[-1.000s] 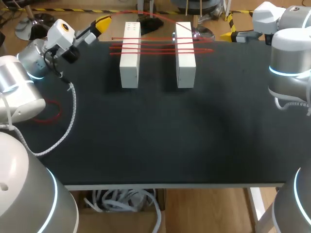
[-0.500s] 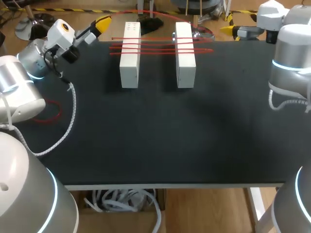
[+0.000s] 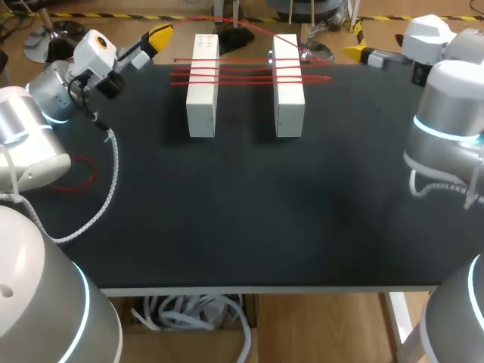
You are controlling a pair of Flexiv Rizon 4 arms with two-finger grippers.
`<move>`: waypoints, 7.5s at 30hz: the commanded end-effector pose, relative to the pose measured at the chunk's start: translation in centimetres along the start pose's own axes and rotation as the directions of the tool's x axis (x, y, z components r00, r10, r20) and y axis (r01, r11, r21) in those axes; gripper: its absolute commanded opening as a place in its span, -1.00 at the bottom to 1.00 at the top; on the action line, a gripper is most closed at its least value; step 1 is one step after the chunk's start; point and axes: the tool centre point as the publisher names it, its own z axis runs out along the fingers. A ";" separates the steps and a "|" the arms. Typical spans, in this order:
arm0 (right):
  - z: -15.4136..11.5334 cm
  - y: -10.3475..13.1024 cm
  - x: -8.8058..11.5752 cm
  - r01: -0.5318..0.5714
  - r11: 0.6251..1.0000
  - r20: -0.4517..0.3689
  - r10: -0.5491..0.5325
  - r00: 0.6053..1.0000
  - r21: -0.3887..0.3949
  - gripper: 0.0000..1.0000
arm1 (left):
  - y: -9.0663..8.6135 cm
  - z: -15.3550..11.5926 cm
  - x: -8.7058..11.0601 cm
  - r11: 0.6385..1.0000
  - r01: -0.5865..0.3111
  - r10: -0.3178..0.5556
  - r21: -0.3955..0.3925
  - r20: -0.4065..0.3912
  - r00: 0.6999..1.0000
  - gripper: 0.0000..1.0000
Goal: Grab the tape and strap the tape.
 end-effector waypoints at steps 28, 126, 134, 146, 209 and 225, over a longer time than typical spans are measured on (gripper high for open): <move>-5.7 -0.5 13.0 -0.628 0.714 -0.041 0.650 0.759 -0.310 1.00 | 0.0 0.0 0.0 1.000 -0.001 0.001 0.001 -0.002 1.000 -1.00; 0.2 4.2 13.3 -0.925 -0.012 -0.351 0.927 0.133 -0.381 -0.35 | 0.0 0.0 0.0 1.000 -0.001 0.001 0.001 -0.002 1.000 -1.00; -0.4 4.0 13.3 -0.921 -0.036 -0.365 0.923 0.118 -0.388 -0.30 | 0.0 0.0 0.0 1.000 -0.001 0.001 0.001 -0.002 1.000 -1.00; -0.3 3.4 12.5 -0.902 -0.098 -0.387 0.918 0.081 -0.421 -0.32 | 0.0 0.0 0.0 1.000 -0.001 0.001 0.001 -0.002 1.000 -1.00; -0.1 4.2 13.0 -0.853 0.058 -0.305 0.920 0.248 -0.518 -1.00 | 0.0 0.0 0.0 1.000 -0.001 0.001 0.001 -0.002 1.000 -1.00; 0.3 4.9 13.6 -0.680 0.457 -0.046 0.811 0.584 -0.574 -1.00 | 0.0 0.0 0.0 1.000 -0.001 0.001 0.001 -0.002 1.000 -1.00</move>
